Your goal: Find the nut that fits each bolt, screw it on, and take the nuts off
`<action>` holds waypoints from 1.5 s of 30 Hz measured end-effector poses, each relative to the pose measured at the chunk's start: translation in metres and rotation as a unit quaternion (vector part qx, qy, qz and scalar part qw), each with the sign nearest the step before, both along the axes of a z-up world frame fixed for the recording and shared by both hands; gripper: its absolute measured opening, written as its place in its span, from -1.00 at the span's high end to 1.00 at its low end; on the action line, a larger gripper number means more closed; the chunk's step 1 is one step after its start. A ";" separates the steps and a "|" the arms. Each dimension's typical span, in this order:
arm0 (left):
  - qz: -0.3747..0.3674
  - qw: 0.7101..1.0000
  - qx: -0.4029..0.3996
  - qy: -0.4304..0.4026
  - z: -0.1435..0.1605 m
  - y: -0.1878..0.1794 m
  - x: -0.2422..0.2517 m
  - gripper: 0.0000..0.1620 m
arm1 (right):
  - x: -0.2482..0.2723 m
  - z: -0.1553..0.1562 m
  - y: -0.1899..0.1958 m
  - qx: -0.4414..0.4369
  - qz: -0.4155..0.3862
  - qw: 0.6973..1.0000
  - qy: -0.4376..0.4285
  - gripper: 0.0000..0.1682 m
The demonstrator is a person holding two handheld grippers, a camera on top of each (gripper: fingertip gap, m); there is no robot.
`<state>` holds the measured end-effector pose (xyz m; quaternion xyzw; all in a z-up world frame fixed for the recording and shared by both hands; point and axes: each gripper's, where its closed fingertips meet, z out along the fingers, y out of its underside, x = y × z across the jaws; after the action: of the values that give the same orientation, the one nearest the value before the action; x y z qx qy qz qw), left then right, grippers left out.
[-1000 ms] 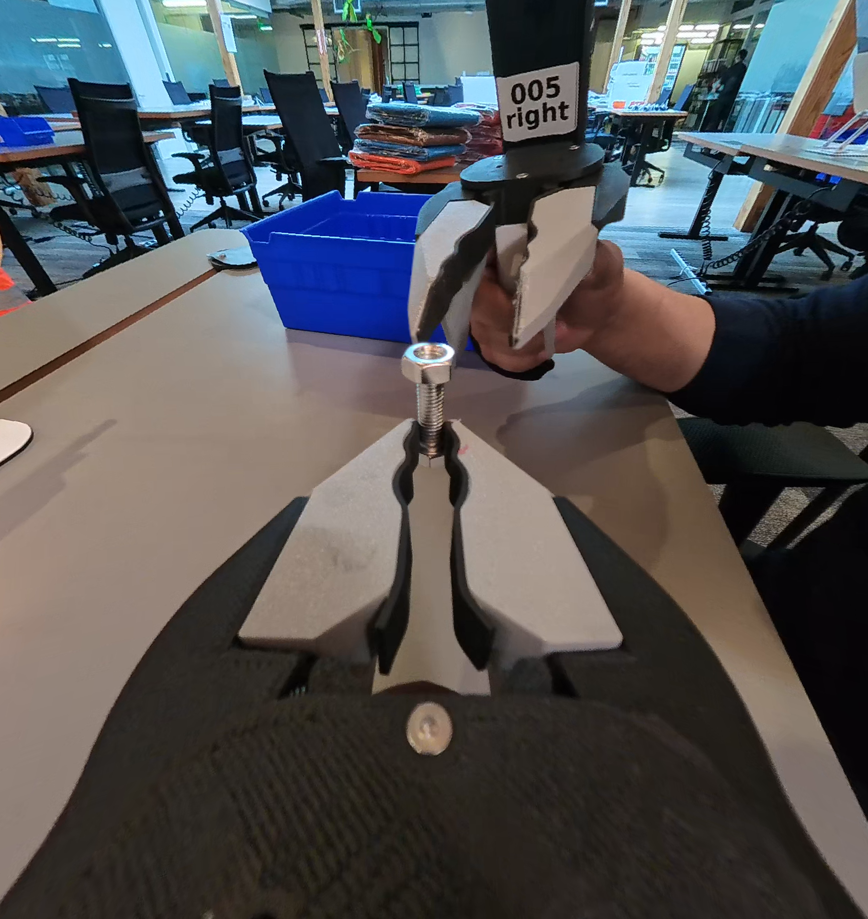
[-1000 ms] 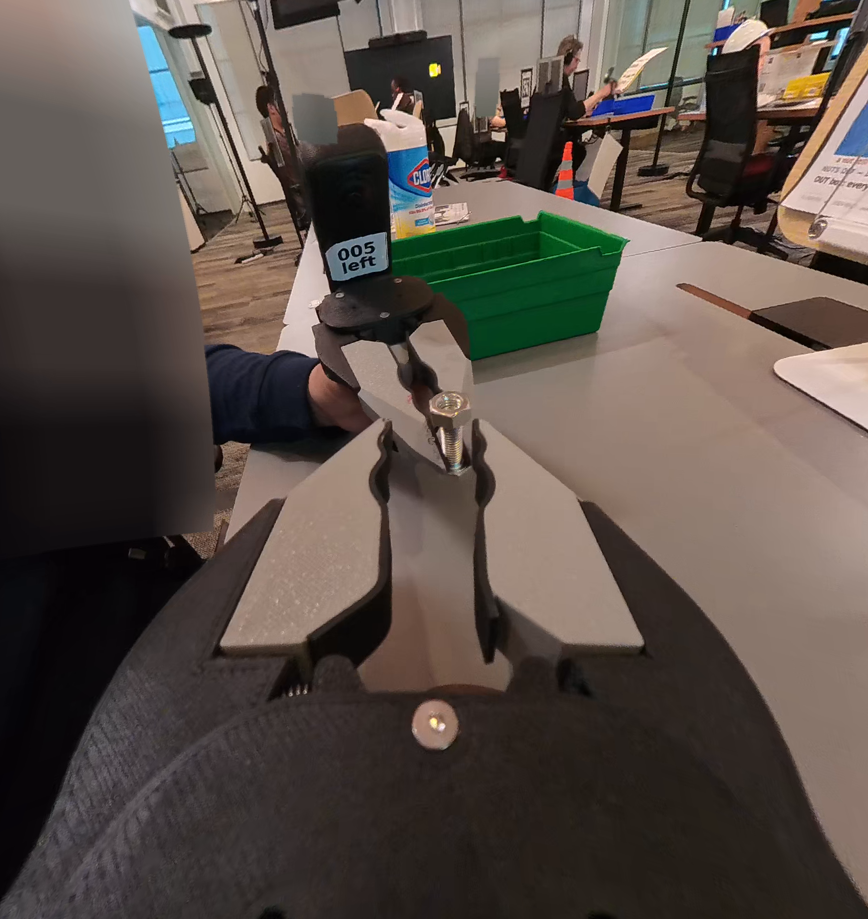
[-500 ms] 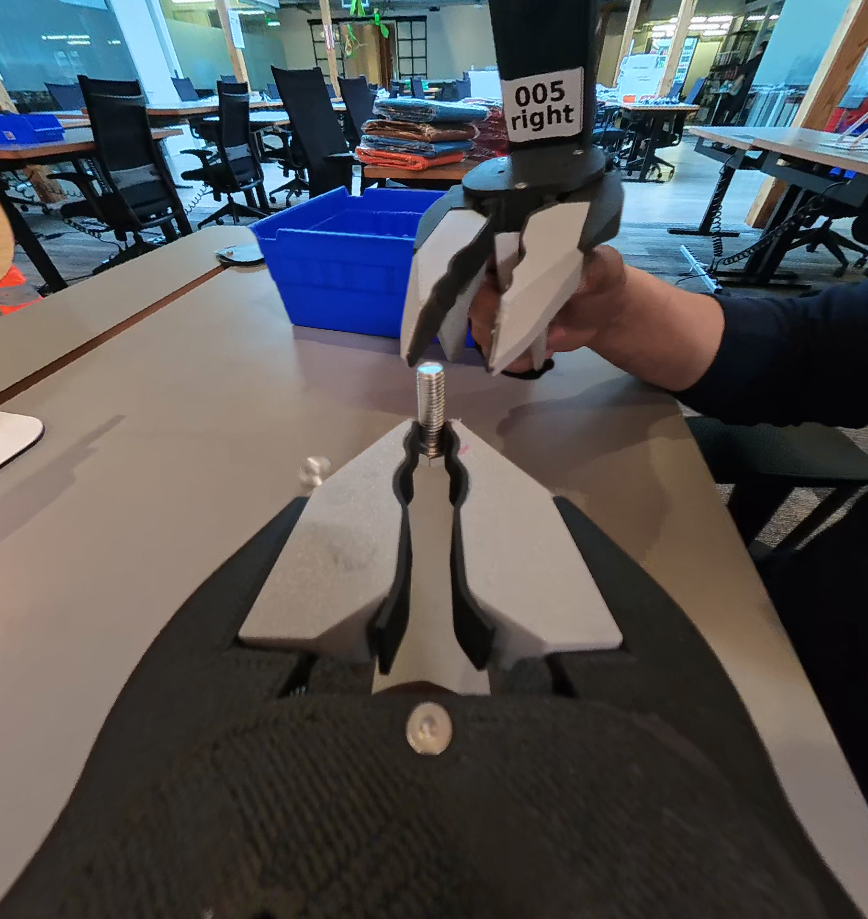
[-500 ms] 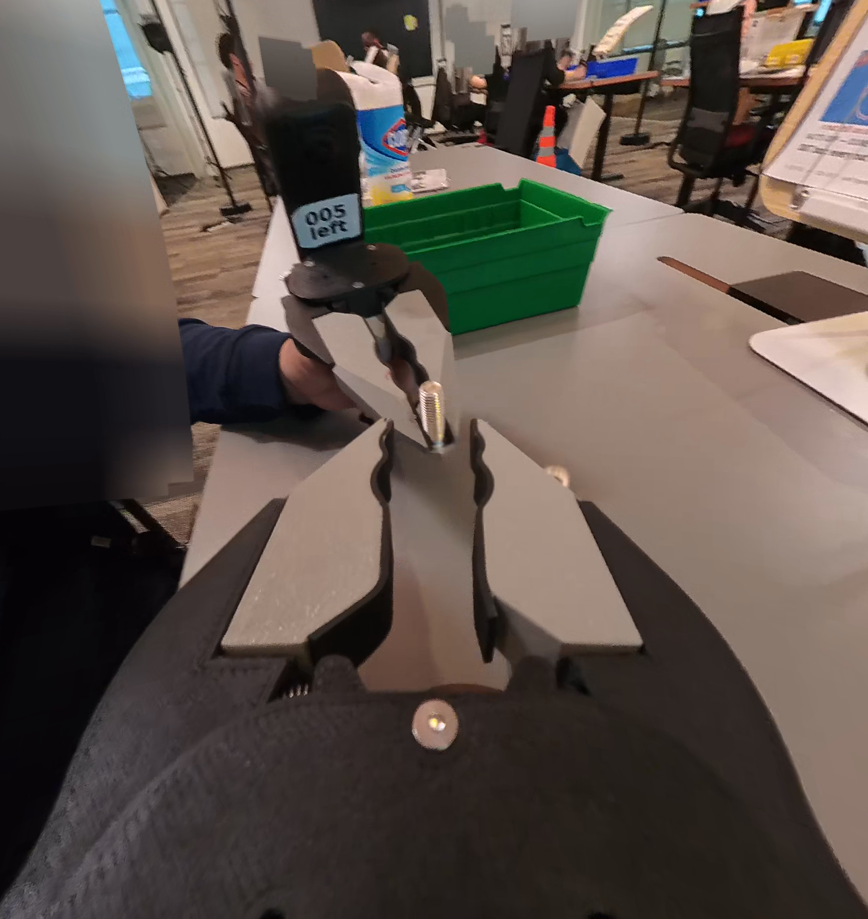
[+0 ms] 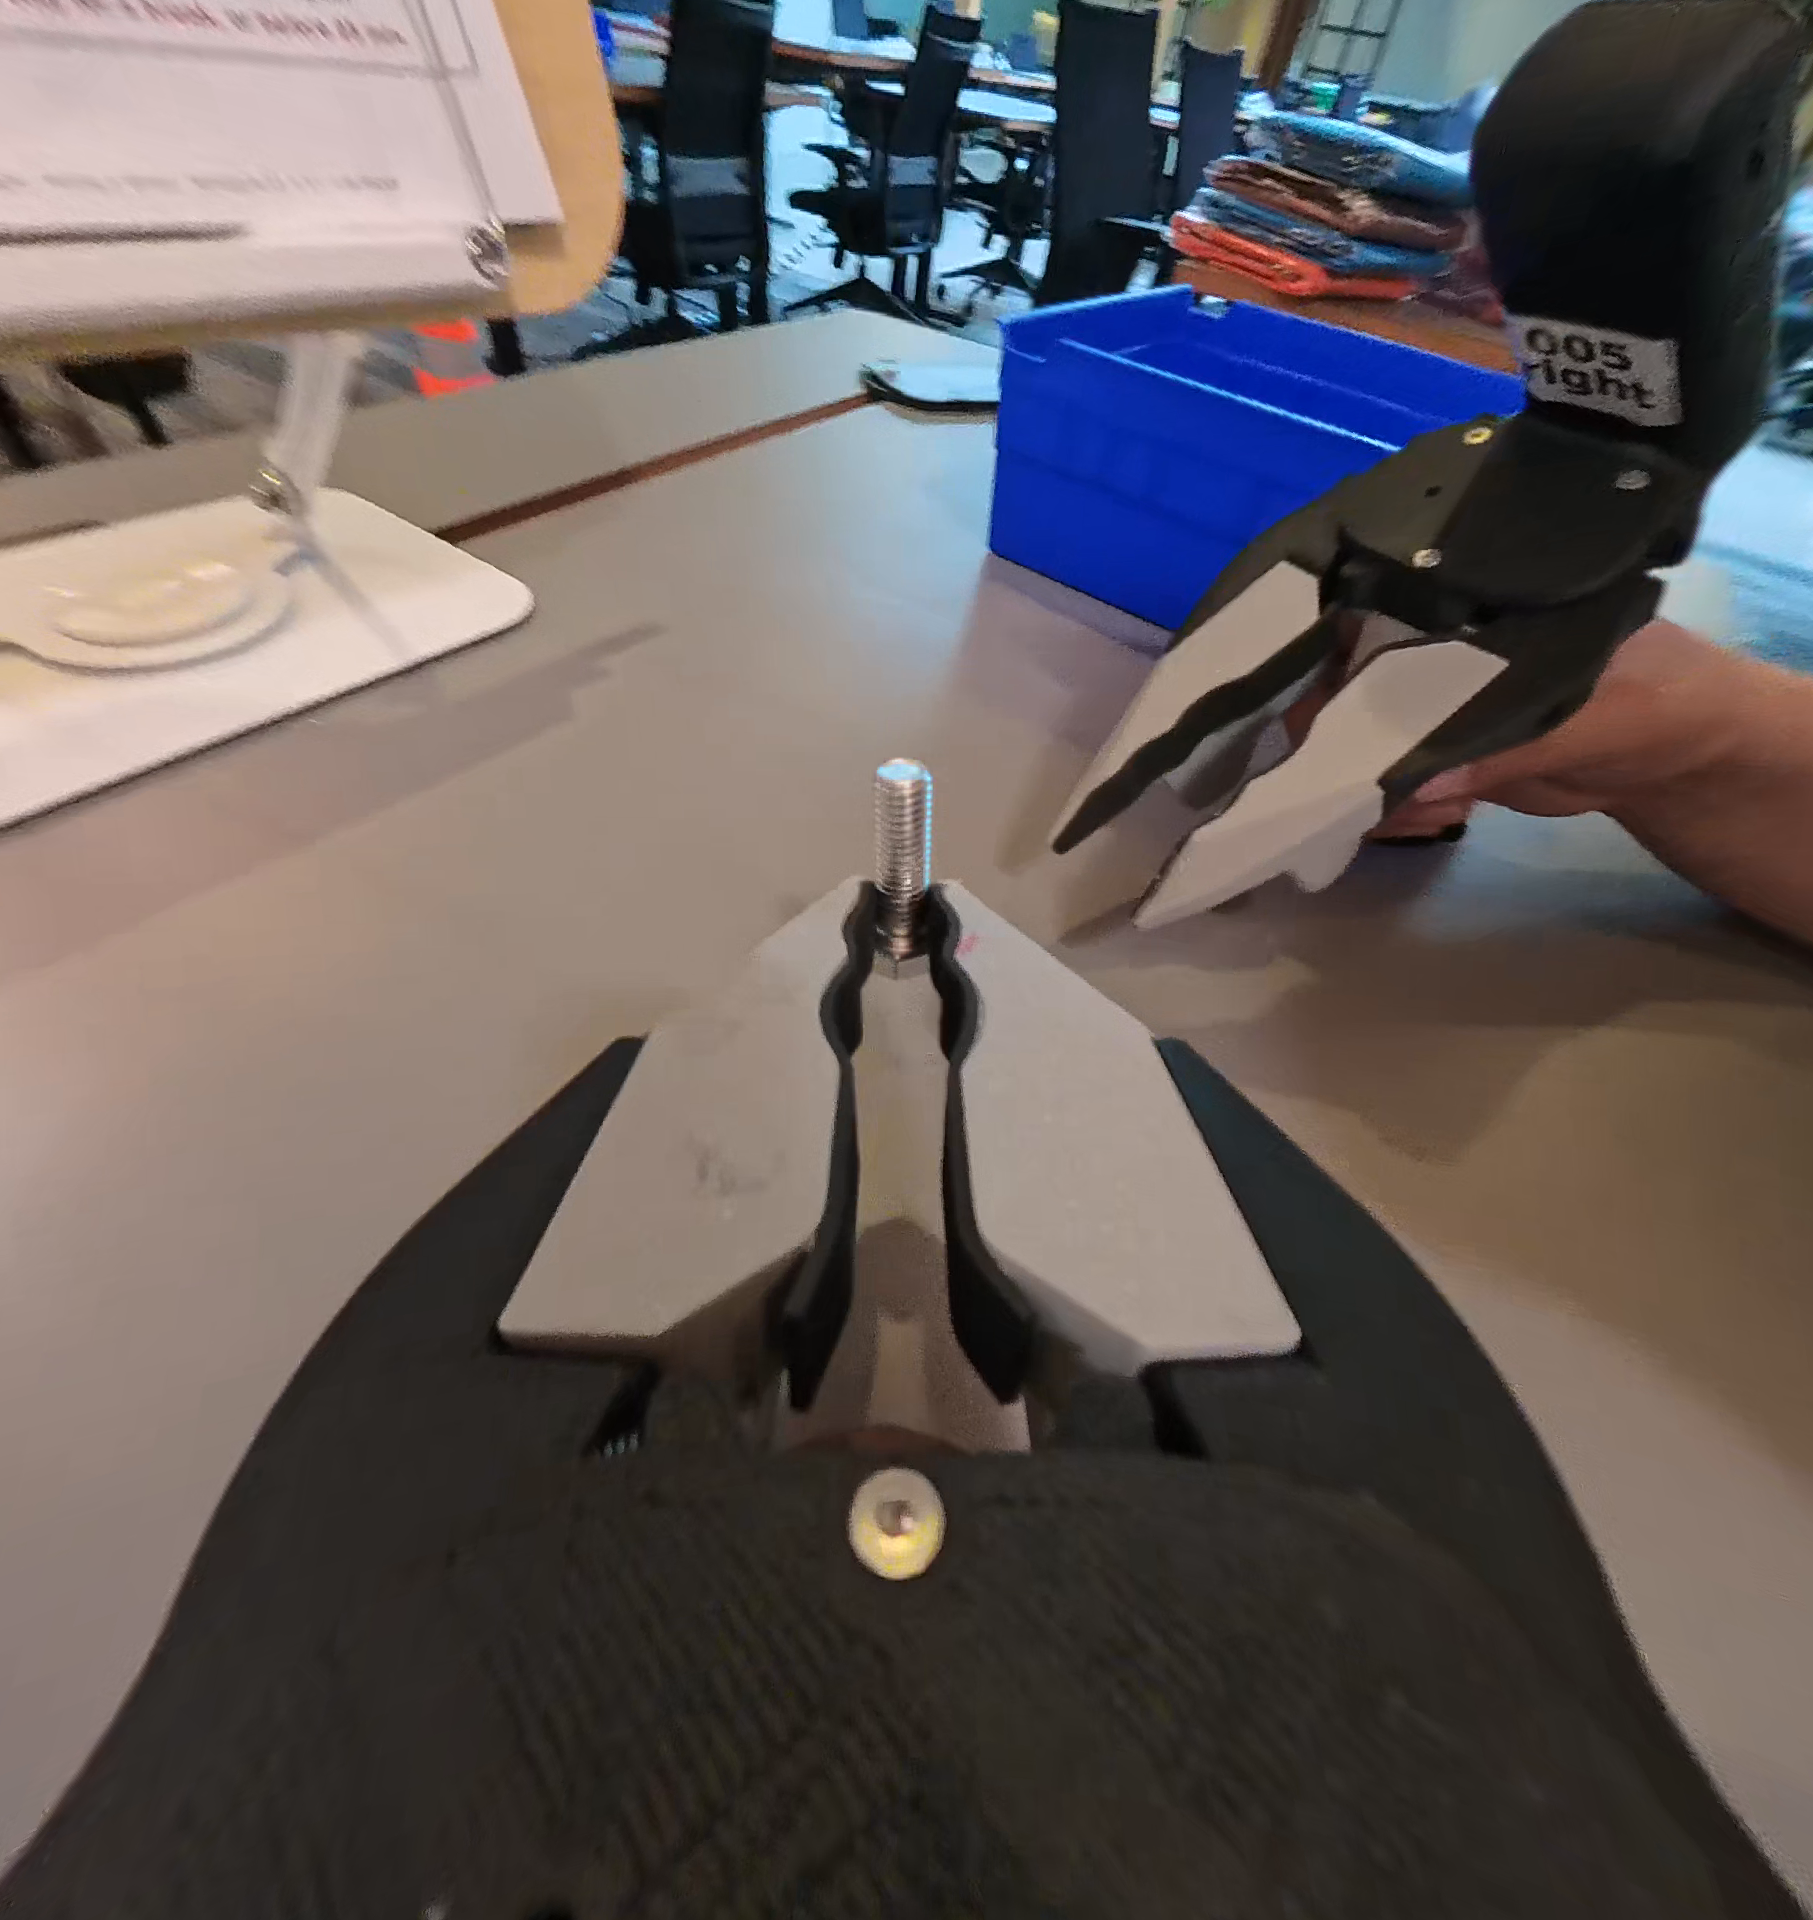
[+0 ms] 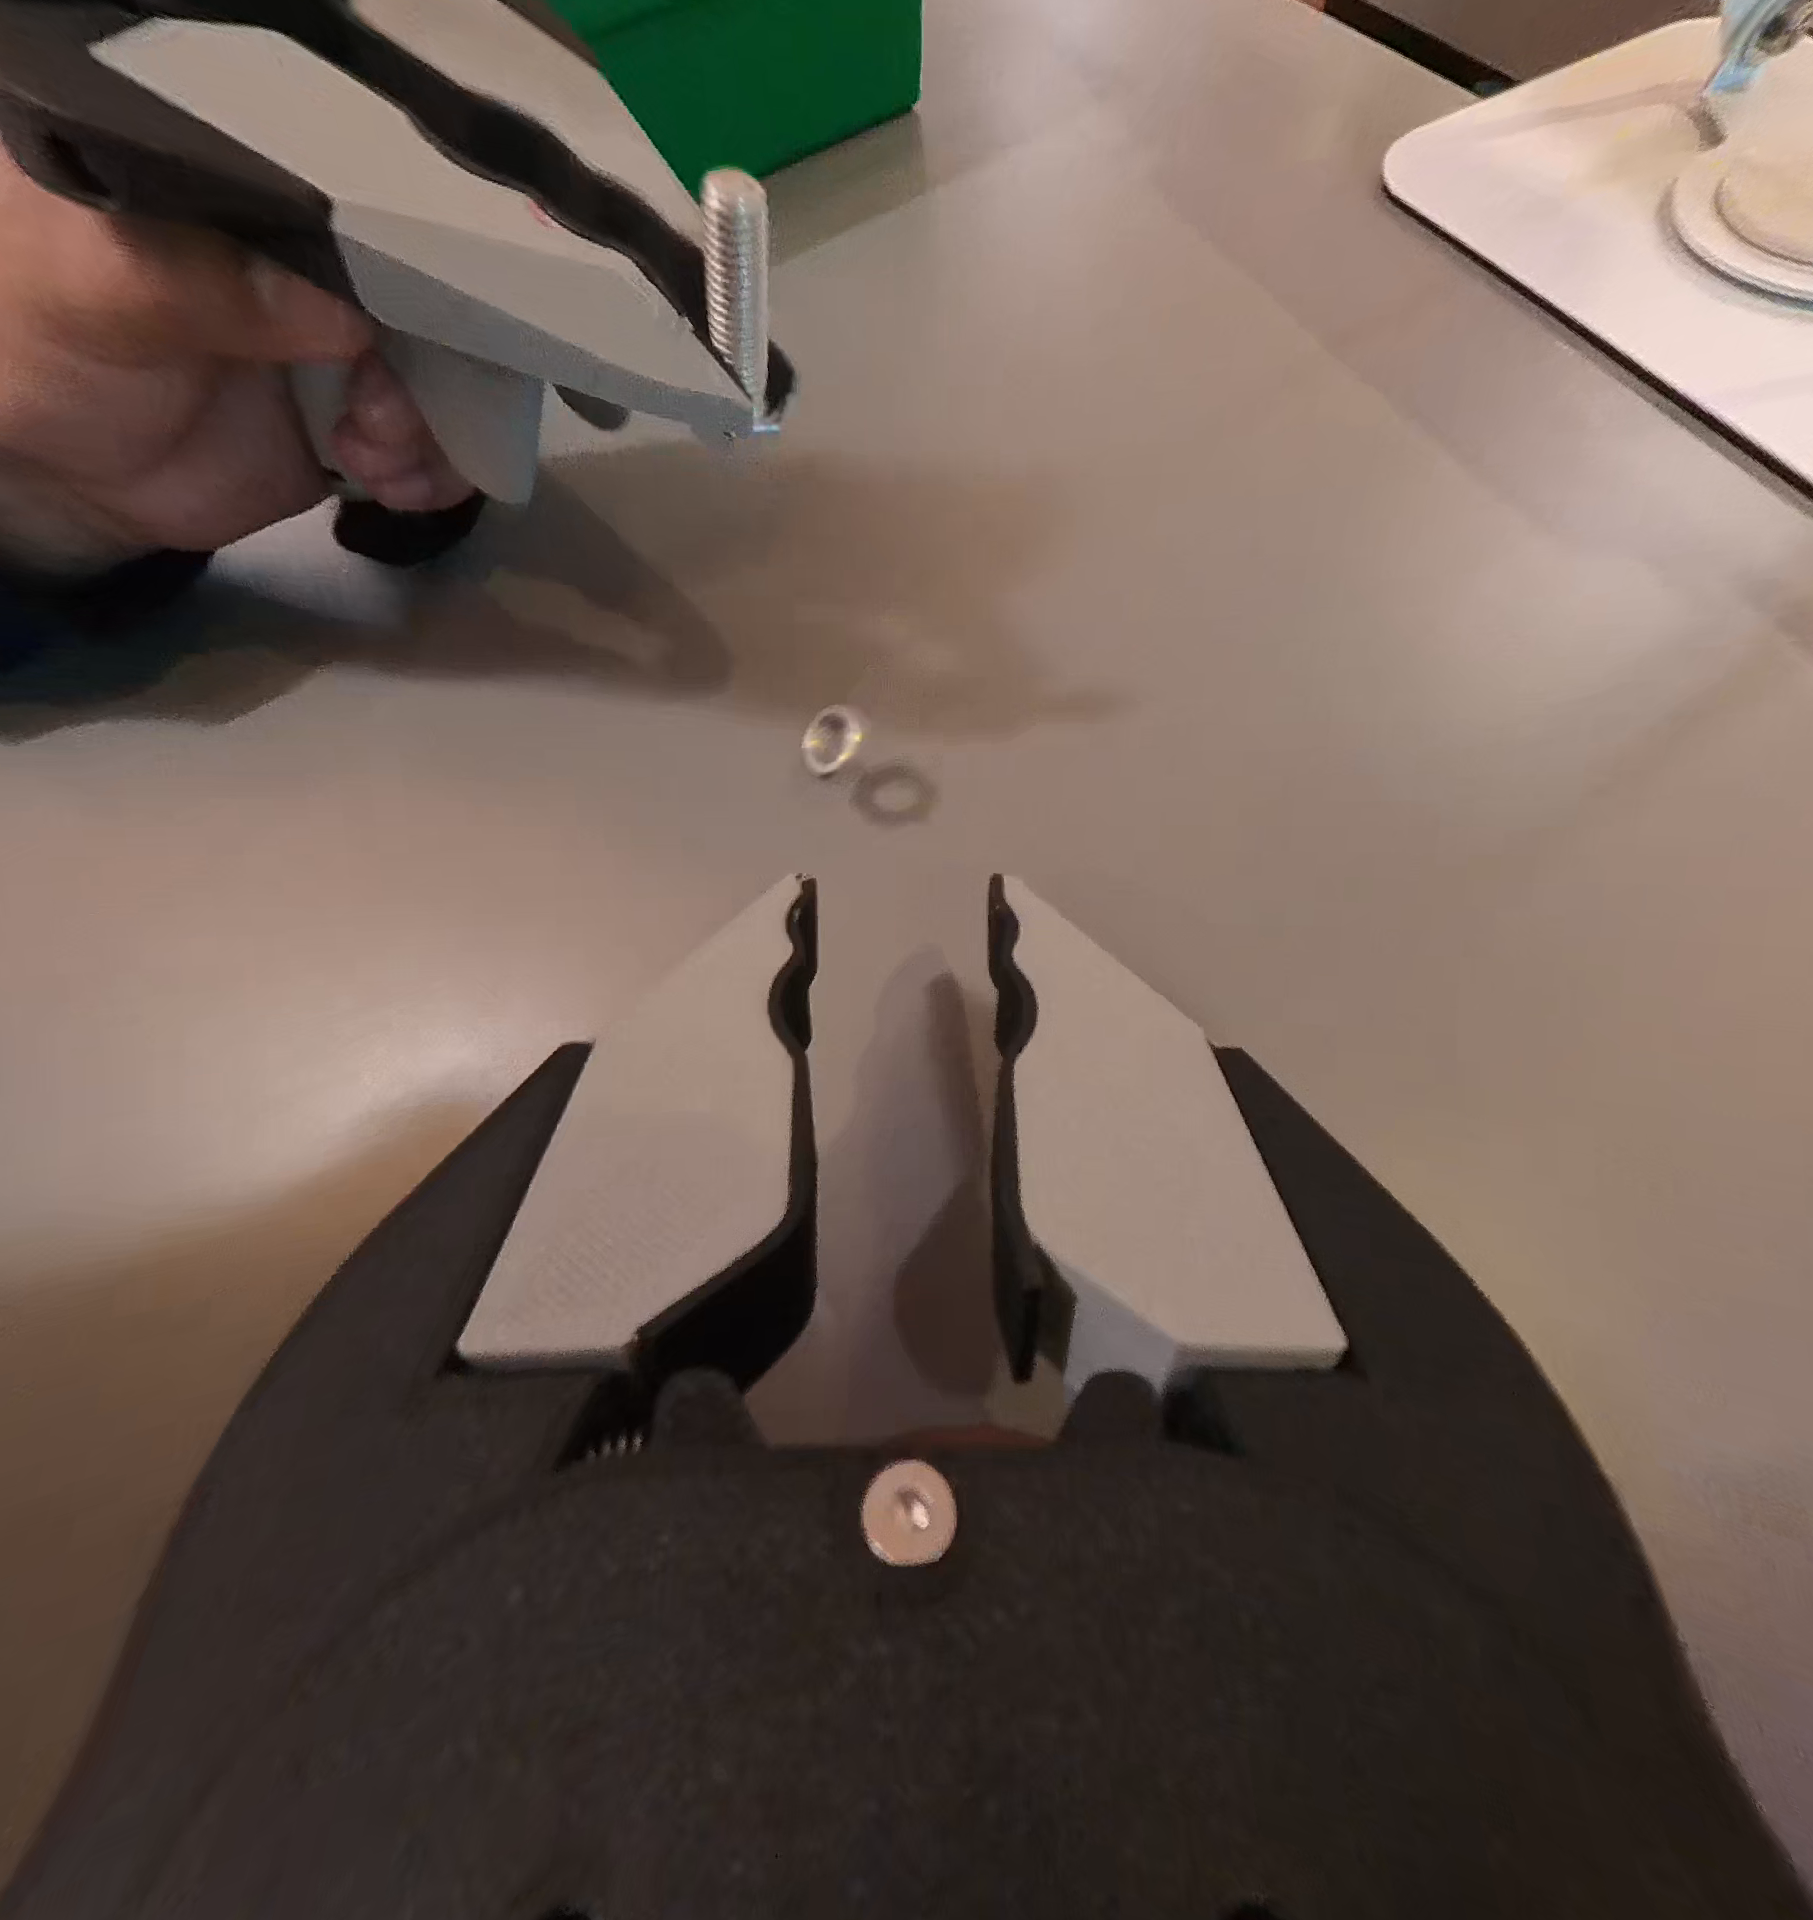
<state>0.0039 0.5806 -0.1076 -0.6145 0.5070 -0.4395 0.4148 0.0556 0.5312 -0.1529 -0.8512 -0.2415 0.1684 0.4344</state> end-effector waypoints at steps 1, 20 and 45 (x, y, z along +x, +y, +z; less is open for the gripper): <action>0.012 1.000 0.015 0.000 0.002 0.004 -0.002 0.92 | -0.004 0.000 0.006 0.000 -0.002 1.000 -0.004 0.65; 0.002 0.999 0.037 0.022 -0.007 0.001 -0.001 0.92 | -0.100 -0.030 -0.037 -0.001 0.165 0.980 -0.109 0.69; -0.009 0.999 0.035 0.010 0.001 -0.002 -0.002 0.92 | -0.071 -0.021 -0.035 -0.105 0.137 0.985 0.001 0.72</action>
<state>0.0021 0.5787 -0.1070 -0.5990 0.5317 -0.4194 0.4273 -0.0157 0.4963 -0.1743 -0.8509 -0.3361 0.2516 0.3157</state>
